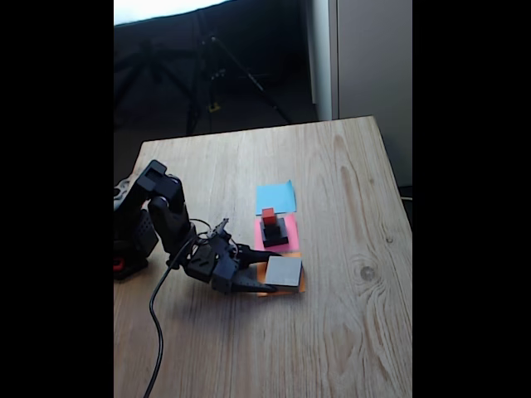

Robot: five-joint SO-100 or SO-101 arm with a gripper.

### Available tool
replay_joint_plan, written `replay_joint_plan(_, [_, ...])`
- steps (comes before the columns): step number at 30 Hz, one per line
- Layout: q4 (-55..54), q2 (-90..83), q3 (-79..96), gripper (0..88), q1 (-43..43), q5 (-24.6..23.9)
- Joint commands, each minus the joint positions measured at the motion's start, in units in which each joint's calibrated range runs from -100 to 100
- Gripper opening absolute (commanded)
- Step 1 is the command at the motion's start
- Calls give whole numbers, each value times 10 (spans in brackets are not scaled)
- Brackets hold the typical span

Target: Tower of hanoi

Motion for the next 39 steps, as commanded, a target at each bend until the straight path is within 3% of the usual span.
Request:
replay_joint_plan(1, [5, -12, -3, 195, -1, 7])
replay_joint_plan(8, [54, -73, 32, 192, -8, 7])
replay_joint_plan(19, [216, -275, 99, 180, -32, 7])
replay_joint_plan(27, [362, -386, 64, 175, -27, 7])
replay_joint_plan(35, [440, -427, 20, 164, -22, 7])
replay_joint_plan(39, [562, -483, -33, 160, -22, 7])
